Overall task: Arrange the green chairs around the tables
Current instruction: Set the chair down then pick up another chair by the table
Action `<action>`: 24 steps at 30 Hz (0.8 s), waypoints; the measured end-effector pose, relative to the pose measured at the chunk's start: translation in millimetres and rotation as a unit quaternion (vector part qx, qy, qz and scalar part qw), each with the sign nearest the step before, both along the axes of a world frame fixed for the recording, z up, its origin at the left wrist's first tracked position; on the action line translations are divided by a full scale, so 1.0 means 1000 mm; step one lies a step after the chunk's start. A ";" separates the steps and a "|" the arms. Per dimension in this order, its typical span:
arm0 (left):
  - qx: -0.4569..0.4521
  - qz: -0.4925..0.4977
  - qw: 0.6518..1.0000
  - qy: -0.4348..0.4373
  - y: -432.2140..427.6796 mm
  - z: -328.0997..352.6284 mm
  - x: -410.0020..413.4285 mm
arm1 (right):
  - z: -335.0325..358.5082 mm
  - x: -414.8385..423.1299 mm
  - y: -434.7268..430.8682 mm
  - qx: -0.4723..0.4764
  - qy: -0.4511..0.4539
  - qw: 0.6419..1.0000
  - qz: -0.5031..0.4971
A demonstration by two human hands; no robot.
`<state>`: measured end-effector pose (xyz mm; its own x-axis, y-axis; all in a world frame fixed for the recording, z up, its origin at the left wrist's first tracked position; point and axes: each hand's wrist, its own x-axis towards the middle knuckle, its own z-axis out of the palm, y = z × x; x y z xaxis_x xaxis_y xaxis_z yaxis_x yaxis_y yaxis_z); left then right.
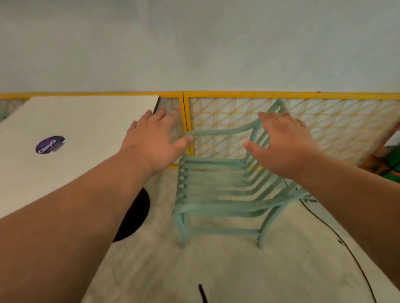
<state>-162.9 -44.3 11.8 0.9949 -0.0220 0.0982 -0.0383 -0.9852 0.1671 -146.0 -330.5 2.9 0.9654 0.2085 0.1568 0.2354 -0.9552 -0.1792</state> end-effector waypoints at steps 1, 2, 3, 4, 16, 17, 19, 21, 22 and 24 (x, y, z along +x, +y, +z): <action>0.001 0.009 1.000 0.011 0.002 -0.008 -0.015 | -0.010 -0.009 0.002 -0.018 0.010 1.000 0.014; 0.000 0.019 1.000 0.018 0.003 -0.016 -0.029 | -0.020 -0.016 0.004 -0.029 0.019 0.999 0.028; -0.003 0.033 0.999 0.021 0.006 -0.025 -0.045 | -0.030 -0.023 0.005 -0.037 0.029 0.998 0.045; -0.007 0.052 0.998 0.027 0.008 -0.034 -0.062 | -0.041 -0.030 0.007 -0.047 0.039 0.996 0.062; -0.030 0.275 0.954 0.115 0.063 -0.107 -0.299 | -0.111 -0.142 0.095 -0.096 0.144 0.945 0.277; -0.033 0.295 0.948 0.113 0.069 -0.109 -0.318 | -0.112 -0.152 0.107 -0.097 0.145 0.940 0.292; -0.041 0.331 0.936 0.109 0.081 -0.112 -0.357 | -0.114 -0.175 0.133 -0.103 0.145 0.930 0.323; -0.048 0.359 0.926 0.108 0.093 -0.114 -0.390 | -0.116 -0.197 0.158 -0.103 0.145 0.922 0.343; -0.051 0.370 0.921 0.109 0.100 -0.115 -0.406 | -0.117 -0.210 0.172 -0.102 0.146 0.918 0.355; -0.054 0.386 0.914 0.110 0.116 -0.118 -0.437 | -0.119 -0.233 0.201 -0.100 0.144 0.910 0.376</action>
<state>-599.9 72.1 -105.8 0.7052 0.6936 -0.1467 0.7084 -0.6812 0.1847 -379.5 -129.9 -116.4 0.5327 0.8236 -0.1948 0.8069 -0.5637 -0.1767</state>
